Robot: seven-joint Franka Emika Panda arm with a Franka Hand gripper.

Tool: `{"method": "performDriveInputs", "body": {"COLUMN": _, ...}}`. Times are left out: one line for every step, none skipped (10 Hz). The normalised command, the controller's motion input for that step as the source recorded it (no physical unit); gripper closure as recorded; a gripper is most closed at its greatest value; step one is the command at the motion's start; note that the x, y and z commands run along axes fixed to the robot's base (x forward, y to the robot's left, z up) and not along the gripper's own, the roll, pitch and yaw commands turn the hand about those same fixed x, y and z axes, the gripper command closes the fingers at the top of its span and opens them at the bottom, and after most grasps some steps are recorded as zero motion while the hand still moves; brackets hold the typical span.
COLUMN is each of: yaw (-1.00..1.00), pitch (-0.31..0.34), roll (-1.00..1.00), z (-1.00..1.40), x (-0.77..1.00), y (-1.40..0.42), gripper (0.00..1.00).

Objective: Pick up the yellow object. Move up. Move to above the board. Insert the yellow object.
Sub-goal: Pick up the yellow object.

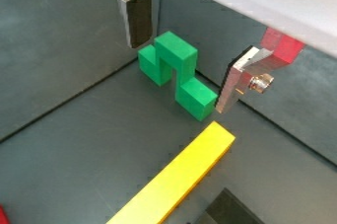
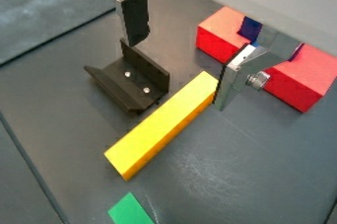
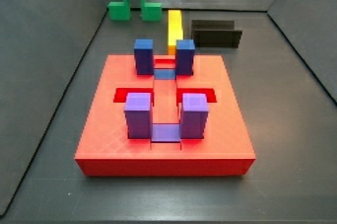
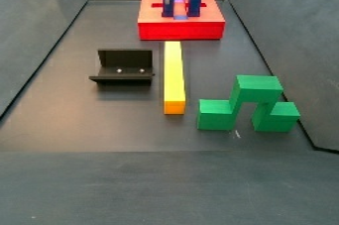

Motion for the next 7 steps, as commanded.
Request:
{"method": "performDriveInputs", "body": {"yaw": 0.0, "pitch": -0.006, "roll": 0.0, "z": 0.0, "x": 0.0, "y": 0.0, "gripper": 0.0}}
{"method": "performDriveInputs", "body": {"yaw": 0.0, "pitch": -0.014, "roll": 0.0, "z": -0.02, "x": 0.02, "y": 0.0, "gripper": 0.0}}
{"method": "performDriveInputs", "body": {"yaw": 0.0, "pitch": 0.0, "roll": 0.0, "z": -0.03, "x": 0.12, "y": -0.04, "gripper": 0.0}}
{"method": "performDriveInputs", "body": {"yaw": 0.0, "pitch": 0.0, "roll": 0.0, "z": -0.01, "x": 0.12, "y": -0.05, "gripper": 0.0}}
{"method": "performDriveInputs", "body": {"yaw": 0.0, "pitch": 0.0, "roll": 0.0, "z": 0.0, "x": 0.12, "y": -0.03, "gripper": 0.0}}
{"method": "performDriveInputs", "body": {"yaw": 0.0, "pitch": 0.013, "roll": 0.0, "z": 0.0, "x": 0.03, "y": 0.0, "gripper": 0.0}}
{"method": "performDriveInputs", "body": {"yaw": 0.0, "pitch": 0.004, "roll": 0.0, "z": 0.0, "x": 0.0, "y": 0.0, "gripper": 0.0}}
